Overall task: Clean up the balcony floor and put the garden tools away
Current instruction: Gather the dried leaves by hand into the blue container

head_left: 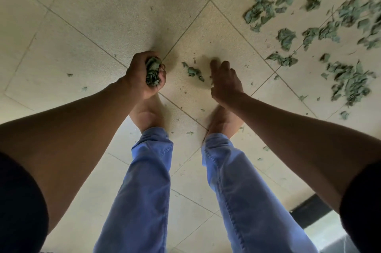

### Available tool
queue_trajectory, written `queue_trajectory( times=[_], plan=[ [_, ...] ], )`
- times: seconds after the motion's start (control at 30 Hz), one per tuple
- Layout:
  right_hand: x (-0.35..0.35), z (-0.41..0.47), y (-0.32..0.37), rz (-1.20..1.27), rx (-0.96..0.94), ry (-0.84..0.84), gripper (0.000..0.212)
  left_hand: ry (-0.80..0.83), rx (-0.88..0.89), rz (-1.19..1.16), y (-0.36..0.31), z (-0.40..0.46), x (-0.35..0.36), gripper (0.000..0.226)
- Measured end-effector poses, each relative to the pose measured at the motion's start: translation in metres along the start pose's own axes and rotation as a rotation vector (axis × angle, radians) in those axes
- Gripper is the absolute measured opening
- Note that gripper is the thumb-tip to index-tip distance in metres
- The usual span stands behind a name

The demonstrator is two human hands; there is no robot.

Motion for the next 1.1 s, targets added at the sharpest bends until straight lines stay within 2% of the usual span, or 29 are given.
queue_trajectory(
  times=[0.23,0.3,0.43,0.83,0.93,1.1],
  plan=[
    [-0.002,0.025,0.037,0.254,-0.123,-0.083,0.055,0.002,-0.039,0.021,-0.003,-0.004,-0.015,0.029],
    [-0.004,0.029,0.051,0.214,-0.124,-0.074,0.062,0.007,-0.046,0.018,-0.004,-0.004,-0.018,0.028],
    [0.002,0.03,0.067,-0.016,-0.135,-0.118,0.074,-0.007,-0.033,0.035,-0.008,-0.004,-0.018,0.031],
    [0.013,0.035,0.092,-0.033,-0.363,-0.151,0.056,-0.029,-0.014,0.06,-0.01,-0.006,-0.021,0.034],
    [0.013,0.037,0.079,0.102,-0.263,-0.169,0.052,-0.014,-0.024,0.066,-0.004,-0.01,-0.02,0.039],
    [-0.001,0.028,0.044,0.721,0.217,-0.051,0.032,-0.011,-0.038,0.07,0.01,-0.017,-0.009,0.03]
  ],
)
Point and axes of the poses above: each hand's wrist, its own z-axis towards the middle knuckle, its own x-axis out of the palm, y = z × x, the point moved 3 cm from there along z, towards the middle knuckle, and after that the axes turned 1 degree about -y, right-handed, at the moved point
